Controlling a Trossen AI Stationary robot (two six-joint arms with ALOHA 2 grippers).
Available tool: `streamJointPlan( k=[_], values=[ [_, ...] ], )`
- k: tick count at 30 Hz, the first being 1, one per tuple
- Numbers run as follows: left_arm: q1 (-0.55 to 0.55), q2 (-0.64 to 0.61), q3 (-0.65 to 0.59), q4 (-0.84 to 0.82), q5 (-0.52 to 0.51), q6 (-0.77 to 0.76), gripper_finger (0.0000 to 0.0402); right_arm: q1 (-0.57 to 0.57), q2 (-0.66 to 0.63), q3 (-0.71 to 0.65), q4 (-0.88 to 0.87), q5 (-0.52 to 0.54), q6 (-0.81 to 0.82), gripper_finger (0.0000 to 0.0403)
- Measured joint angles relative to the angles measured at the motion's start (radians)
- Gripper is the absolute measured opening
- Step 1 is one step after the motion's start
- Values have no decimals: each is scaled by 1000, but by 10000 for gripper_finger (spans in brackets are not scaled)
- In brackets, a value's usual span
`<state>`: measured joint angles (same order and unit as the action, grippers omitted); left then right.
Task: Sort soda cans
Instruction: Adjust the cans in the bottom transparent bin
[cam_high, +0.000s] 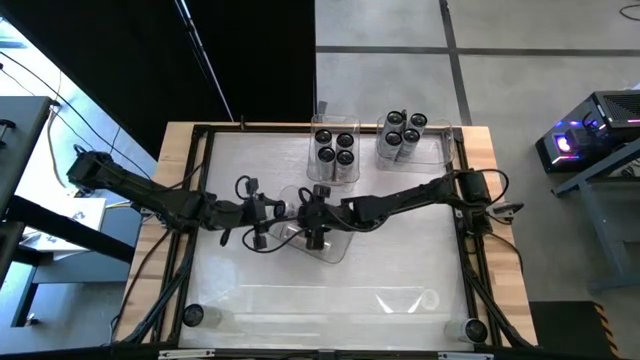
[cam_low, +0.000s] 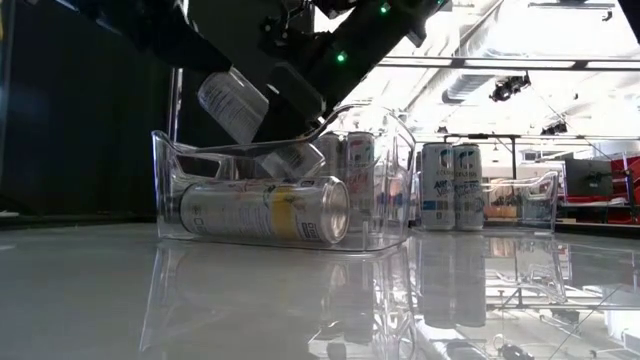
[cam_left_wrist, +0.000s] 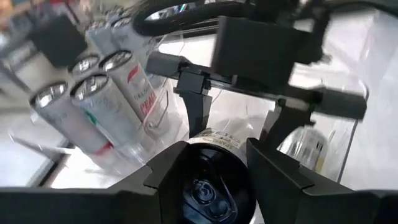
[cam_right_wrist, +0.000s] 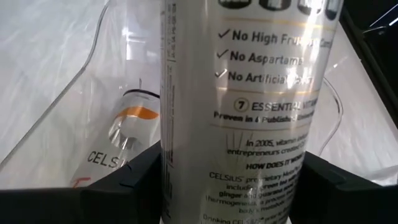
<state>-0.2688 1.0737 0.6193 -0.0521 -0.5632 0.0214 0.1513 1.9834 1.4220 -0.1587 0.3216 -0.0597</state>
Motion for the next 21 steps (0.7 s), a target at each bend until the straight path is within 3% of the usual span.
streamJointPlan(
  k=[6,21],
  values=[
    [-31,-3,0,-40,-8,198,156,1,-4,2,-39,-6,-28,234],
    [-40,-158,-3,-188,5,115,156,6,-11,8,35,-63,-42,234]
  ],
)
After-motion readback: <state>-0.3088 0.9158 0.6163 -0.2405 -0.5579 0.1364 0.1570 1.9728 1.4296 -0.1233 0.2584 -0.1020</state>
